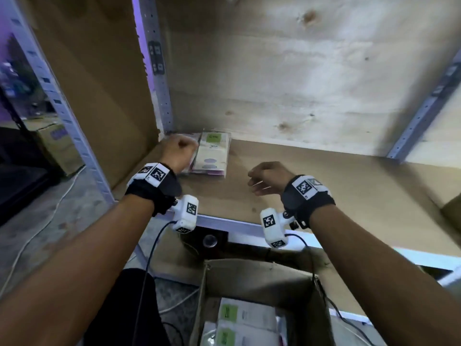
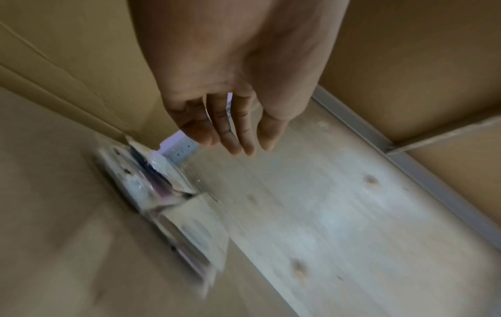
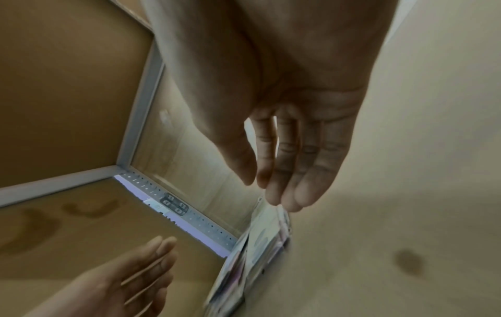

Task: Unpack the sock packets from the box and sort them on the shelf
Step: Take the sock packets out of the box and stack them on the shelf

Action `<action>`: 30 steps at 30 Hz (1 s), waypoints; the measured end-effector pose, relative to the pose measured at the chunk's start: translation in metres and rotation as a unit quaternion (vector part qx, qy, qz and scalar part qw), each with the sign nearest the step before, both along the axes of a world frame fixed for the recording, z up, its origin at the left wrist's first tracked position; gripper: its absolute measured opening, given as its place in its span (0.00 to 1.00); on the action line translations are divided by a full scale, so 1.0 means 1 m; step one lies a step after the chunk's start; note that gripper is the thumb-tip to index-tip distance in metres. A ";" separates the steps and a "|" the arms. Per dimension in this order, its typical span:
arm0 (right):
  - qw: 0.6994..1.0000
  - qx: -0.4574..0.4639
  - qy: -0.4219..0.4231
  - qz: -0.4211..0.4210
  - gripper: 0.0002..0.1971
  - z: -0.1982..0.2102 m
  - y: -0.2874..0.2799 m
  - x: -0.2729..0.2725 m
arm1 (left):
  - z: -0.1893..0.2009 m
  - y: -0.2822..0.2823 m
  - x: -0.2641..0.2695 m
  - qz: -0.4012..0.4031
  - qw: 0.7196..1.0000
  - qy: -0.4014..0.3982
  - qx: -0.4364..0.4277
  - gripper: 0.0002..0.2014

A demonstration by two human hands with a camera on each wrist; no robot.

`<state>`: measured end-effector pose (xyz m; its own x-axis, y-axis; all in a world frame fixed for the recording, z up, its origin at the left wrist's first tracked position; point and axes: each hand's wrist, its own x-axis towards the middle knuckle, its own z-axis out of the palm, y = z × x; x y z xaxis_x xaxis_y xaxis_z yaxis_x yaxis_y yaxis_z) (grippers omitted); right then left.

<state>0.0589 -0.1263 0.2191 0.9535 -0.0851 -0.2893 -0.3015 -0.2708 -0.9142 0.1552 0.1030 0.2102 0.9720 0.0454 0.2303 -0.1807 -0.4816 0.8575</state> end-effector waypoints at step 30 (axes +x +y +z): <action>0.950 -0.120 0.242 0.158 0.07 -0.254 -0.061 -0.157 | -0.250 -0.081 -0.212 -0.188 0.911 0.325 0.169 0.09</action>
